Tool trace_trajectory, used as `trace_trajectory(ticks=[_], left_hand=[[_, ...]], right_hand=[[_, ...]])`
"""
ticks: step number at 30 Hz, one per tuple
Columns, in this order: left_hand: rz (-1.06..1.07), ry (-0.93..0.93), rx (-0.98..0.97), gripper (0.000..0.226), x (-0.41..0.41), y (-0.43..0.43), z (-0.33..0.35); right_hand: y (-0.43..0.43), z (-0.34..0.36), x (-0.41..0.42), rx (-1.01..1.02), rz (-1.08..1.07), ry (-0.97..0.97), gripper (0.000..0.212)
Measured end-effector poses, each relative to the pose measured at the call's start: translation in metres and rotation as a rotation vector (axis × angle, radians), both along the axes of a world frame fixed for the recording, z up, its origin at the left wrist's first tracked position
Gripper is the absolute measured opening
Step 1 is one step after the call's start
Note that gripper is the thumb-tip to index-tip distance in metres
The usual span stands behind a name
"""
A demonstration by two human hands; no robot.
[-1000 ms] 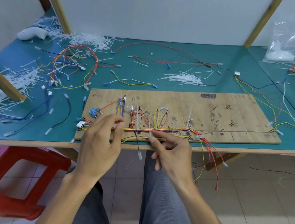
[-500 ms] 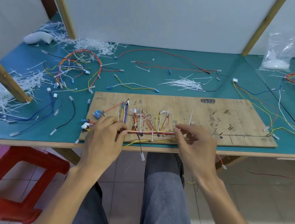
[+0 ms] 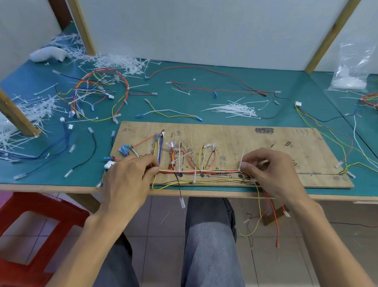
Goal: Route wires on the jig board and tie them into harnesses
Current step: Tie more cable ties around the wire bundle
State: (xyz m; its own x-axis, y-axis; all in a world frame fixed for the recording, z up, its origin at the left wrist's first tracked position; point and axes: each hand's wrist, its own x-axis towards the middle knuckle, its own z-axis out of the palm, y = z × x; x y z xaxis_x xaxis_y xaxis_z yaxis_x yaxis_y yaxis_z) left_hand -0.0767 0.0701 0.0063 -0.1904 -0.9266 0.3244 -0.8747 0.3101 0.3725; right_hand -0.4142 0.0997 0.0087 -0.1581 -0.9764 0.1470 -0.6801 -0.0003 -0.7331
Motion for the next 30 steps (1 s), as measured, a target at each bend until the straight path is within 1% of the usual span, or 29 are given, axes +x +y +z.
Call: trace_trajectory(ticks=[3,5,6,8,12,14,18,21,24,27,30], left_hand=[[0.033,-0.019,-0.012,0.007,-0.003,-0.003,-0.001],[0.048,-0.029,-0.046,0.01,-0.005,-0.002,-0.002],[0.048,-0.033,-0.068,0.011,-0.006,-0.001,-0.002],[0.049,-0.029,-0.107,0.014,-0.007,0.0,-0.004],[0.056,-0.013,-0.144,0.014,-0.006,0.0,-0.01],[0.06,-0.006,-0.148,0.013,-0.005,0.0,-0.012],[0.081,0.011,-0.15,0.012,-0.006,-0.001,-0.015],[0.113,0.035,-0.154,0.013,0.002,0.0,-0.019],[0.138,0.06,-0.153,0.009,0.025,0.0,-0.019],[0.171,0.064,-0.101,0.008,0.046,-0.001,-0.014],[0.202,0.055,-0.046,0.009,0.062,-0.004,-0.011]], right_hand=[[-0.004,0.004,-0.007,0.026,0.129,0.085,0.015],[-0.002,0.006,-0.012,0.047,0.171,0.071,0.011],[0.0,0.006,-0.014,0.031,0.157,0.057,0.009],[0.0,0.005,-0.013,-0.02,0.081,0.068,0.014],[-0.01,0.004,-0.005,-0.067,0.085,0.228,0.013],[-0.014,0.003,-0.003,-0.086,0.085,0.258,0.02],[-0.009,-0.006,0.005,-0.207,0.016,0.234,0.02],[-0.009,-0.011,0.016,-0.24,-0.018,0.205,0.021],[-0.012,-0.013,0.038,-0.239,-0.001,0.162,0.027],[-0.016,-0.016,0.06,-0.212,-0.016,0.092,0.027],[-0.021,-0.018,0.079,-0.197,-0.02,0.063,0.029]])
